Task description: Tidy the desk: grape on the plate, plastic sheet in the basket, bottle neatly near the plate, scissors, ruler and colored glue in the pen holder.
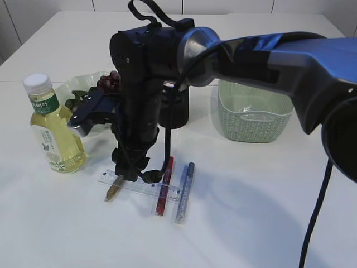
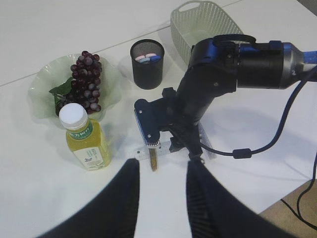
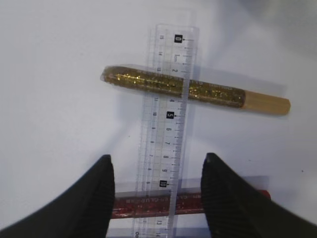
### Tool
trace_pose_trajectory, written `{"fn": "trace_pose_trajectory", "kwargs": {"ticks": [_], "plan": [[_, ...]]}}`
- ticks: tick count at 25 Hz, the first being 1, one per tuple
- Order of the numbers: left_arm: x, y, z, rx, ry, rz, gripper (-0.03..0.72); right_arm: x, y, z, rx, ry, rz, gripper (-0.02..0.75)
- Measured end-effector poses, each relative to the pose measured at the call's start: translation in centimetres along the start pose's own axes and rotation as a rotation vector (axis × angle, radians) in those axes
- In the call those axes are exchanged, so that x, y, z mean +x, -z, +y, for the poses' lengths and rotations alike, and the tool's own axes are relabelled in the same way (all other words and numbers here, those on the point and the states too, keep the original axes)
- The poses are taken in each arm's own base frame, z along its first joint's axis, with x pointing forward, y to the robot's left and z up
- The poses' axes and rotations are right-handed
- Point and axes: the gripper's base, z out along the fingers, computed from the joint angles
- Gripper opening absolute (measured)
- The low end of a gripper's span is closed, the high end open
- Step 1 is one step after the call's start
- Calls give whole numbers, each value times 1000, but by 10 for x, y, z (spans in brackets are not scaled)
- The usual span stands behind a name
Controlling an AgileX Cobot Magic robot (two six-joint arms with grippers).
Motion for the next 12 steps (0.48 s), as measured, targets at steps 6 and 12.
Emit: {"fn": "trace_pose_trajectory", "kwargs": {"ticks": [6,12], "plan": [[0,0,0,0,0,1,239,10,-11,-11,-40,-44,13,440],[-1,0,6,-67,21,-15,239,10,-17,-11,-70,-62,9,439]]}}
